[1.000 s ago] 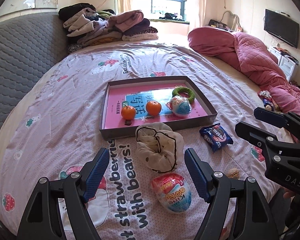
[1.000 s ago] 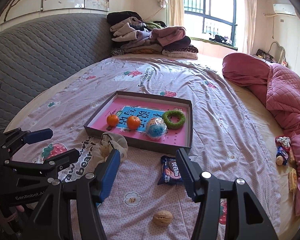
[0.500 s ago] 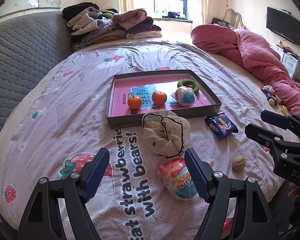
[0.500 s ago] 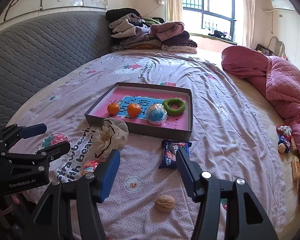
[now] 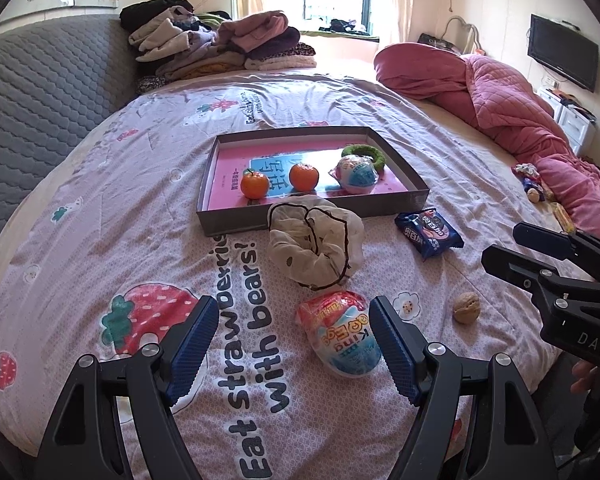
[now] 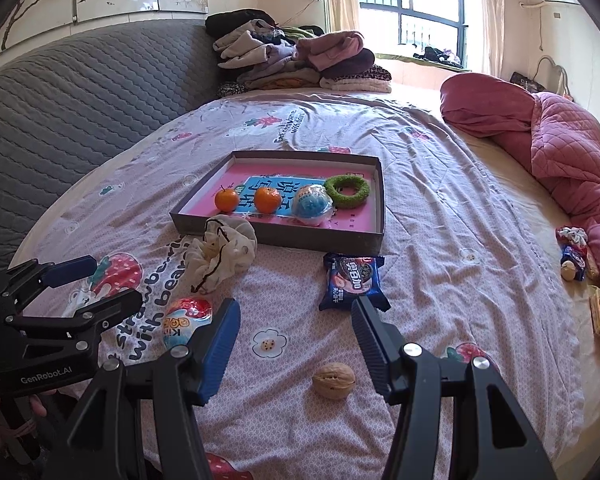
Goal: Organize objects
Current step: 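Move left gripper to the large Kinder egg while right gripper approaches the walnut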
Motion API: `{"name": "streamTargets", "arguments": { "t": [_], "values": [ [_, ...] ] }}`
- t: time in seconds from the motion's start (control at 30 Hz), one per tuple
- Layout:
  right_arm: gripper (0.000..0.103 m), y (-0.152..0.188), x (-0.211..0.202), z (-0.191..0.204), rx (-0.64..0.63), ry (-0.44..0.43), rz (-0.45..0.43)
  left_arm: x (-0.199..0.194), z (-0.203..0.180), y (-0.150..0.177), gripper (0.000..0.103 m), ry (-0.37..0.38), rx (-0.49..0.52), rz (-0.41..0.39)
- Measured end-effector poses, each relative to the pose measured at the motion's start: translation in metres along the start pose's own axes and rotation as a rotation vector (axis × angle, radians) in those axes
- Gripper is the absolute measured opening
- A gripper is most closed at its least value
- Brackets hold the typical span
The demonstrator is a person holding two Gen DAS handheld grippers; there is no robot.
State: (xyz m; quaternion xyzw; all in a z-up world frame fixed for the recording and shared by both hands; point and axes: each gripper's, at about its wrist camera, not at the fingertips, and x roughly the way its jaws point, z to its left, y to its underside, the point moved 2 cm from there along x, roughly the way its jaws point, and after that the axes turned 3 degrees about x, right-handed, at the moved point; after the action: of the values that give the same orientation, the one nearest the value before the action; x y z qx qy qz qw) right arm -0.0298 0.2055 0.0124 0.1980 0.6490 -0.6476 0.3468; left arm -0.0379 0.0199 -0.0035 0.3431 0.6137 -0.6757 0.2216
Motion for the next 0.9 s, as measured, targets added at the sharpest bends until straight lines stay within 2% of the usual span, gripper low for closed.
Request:
{"name": "streamTargets", "arguments": {
  "t": [0.9],
  "values": [
    [0.057,0.046,0.017,-0.008,-0.003,-0.001,0.092,0.014,-0.013,0.026,0.078,0.055,-0.010,0.069]
  ]
}}
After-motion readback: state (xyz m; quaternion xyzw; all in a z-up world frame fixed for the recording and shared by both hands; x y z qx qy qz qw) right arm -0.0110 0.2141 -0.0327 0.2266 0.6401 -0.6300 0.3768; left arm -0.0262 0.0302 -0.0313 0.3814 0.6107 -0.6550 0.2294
